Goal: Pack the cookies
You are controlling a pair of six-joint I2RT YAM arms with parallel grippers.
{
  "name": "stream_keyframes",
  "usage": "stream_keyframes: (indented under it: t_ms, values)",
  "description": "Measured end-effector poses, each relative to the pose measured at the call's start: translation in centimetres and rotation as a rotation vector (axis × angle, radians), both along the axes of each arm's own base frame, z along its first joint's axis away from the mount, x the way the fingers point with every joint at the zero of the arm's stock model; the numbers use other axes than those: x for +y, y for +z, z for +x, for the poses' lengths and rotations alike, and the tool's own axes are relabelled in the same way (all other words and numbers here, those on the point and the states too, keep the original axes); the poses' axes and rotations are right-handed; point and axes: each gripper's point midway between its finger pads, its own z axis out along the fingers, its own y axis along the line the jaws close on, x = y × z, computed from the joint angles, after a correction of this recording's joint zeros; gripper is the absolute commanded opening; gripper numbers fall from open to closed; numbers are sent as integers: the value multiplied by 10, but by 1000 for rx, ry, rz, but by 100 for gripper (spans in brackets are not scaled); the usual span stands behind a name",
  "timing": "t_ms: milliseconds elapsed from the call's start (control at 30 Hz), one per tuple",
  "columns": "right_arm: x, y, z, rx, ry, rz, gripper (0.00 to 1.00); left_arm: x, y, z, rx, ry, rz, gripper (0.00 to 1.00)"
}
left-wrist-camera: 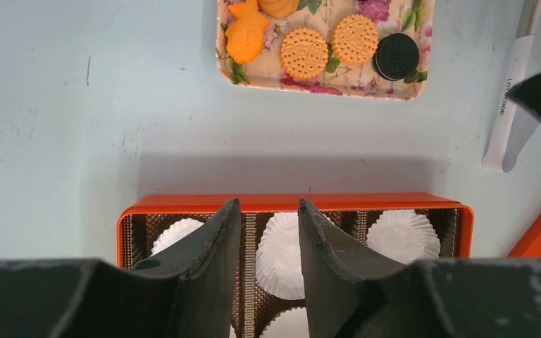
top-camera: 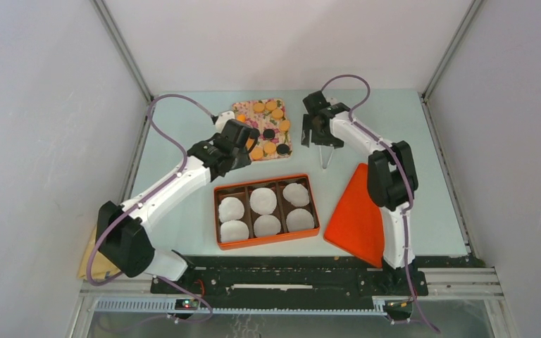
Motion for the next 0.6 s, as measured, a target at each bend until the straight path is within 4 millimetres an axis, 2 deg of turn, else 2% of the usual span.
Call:
stream_keyframes:
  t_ms: [133, 333, 600]
  values:
    - [1, 0, 25, -13, -29, -39, 100, 0, -2, 1, 3, -5, 7, 41]
    - [-19, -20, 16, 64, -72, -63, 100, -1, -5, 2, 8, -12, 18, 41]
    - [-36, -31, 17, 94, -108, -65, 100, -4, -17, 3, 41, -25, 26, 41]
